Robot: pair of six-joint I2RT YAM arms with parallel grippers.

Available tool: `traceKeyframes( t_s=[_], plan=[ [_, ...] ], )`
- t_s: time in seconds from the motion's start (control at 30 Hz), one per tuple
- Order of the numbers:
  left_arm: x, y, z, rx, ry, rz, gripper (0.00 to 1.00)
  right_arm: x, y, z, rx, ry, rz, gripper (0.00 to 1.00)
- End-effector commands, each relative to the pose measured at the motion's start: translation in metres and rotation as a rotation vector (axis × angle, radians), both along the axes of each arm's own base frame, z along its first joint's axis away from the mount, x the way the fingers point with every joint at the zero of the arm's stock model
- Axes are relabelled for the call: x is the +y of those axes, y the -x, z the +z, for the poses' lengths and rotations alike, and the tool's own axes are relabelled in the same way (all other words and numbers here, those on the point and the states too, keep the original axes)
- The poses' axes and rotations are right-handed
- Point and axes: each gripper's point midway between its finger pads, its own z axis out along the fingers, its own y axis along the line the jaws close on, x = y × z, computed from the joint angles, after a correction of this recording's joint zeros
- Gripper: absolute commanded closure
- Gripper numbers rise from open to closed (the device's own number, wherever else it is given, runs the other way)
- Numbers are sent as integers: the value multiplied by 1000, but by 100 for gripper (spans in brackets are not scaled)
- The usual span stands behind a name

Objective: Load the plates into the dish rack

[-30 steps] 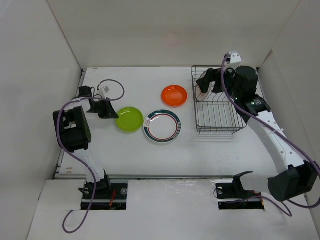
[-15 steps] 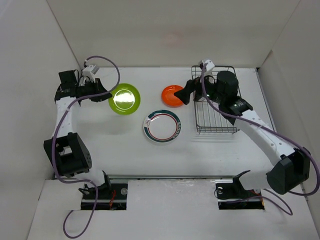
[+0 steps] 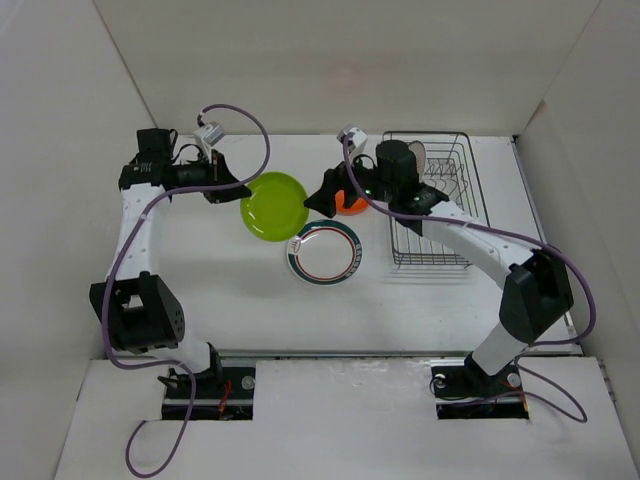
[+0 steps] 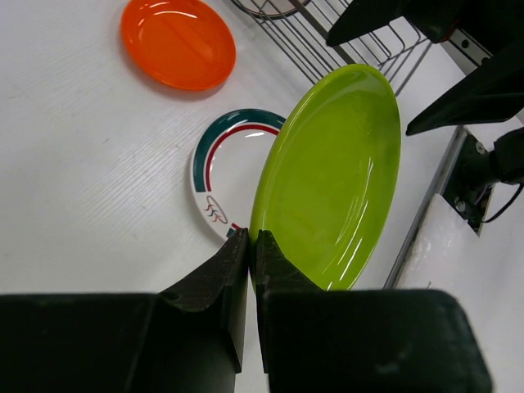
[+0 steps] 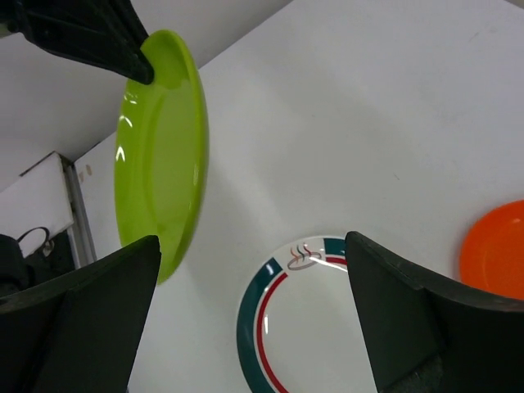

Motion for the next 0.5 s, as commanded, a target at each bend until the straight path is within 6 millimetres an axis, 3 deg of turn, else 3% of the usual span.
traceKeyframes(
  t_s=[0.0, 0.17, 0.3, 0.4, 0.47],
  plan=[
    [-16, 16, 31, -67, 37, -66, 100, 21, 9, 54, -99, -125, 92, 2],
    [-18, 19, 41, -89, 57, -82, 100, 30, 11, 48, -64, -142, 119, 8],
    [-25, 24, 51, -105, 91, -112, 100, 41, 14, 45, -37, -154, 160, 39],
    [-27, 24, 57, -118, 104, -115, 100, 46, 14, 43, -9, -169, 180, 39],
    [-28, 27, 62, -122, 114, -117, 100, 51, 17, 40, 12, -175, 186, 46]
  ],
)
